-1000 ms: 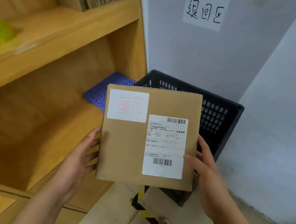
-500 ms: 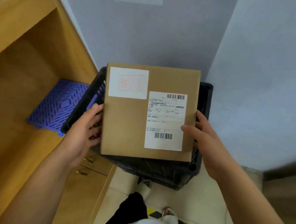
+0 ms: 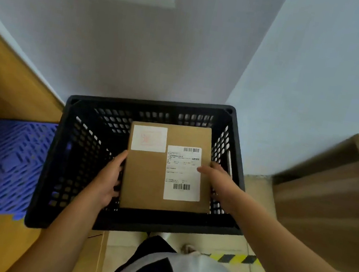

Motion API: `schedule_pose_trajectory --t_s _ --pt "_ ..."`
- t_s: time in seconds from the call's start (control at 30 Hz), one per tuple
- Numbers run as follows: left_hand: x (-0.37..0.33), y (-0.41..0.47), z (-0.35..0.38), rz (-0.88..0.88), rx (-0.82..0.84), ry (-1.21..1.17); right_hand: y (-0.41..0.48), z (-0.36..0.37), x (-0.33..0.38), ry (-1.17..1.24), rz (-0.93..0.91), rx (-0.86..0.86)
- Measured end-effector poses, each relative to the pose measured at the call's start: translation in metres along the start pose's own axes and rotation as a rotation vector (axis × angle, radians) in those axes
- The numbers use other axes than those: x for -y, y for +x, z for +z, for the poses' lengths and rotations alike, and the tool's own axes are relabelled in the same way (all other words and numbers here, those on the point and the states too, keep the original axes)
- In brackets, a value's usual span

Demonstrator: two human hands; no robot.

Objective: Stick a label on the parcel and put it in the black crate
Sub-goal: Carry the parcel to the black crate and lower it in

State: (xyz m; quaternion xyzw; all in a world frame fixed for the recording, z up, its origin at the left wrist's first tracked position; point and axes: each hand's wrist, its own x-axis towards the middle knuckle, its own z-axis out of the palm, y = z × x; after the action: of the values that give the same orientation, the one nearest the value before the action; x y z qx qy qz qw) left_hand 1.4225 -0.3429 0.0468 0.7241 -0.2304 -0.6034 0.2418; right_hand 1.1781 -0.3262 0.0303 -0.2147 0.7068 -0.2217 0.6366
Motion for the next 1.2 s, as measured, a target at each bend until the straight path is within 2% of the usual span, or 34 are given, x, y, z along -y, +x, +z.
schedule_pose_trajectory --t_s 0.17,0.37,0.67,0.93,1.2 --pt "0.002 0.042 0.007 -0.150 0.068 0.017 0.032 0.017 -0.002 0.057 0.164 -0.058" --pt "0.002 0.080 0.017 -0.269 0.161 0.015 0.075 0.027 -0.005 0.103 0.182 -0.129" --pt "0.016 0.120 0.025 -0.299 0.193 0.005 0.114 0.034 -0.019 0.153 0.178 -0.185" --pt "0.023 0.130 0.025 -0.260 0.196 -0.006 0.119 0.047 -0.031 0.182 0.163 -0.216" --pt "0.027 0.130 0.023 -0.293 0.175 0.007 0.115 0.045 -0.030 0.177 0.138 -0.230"
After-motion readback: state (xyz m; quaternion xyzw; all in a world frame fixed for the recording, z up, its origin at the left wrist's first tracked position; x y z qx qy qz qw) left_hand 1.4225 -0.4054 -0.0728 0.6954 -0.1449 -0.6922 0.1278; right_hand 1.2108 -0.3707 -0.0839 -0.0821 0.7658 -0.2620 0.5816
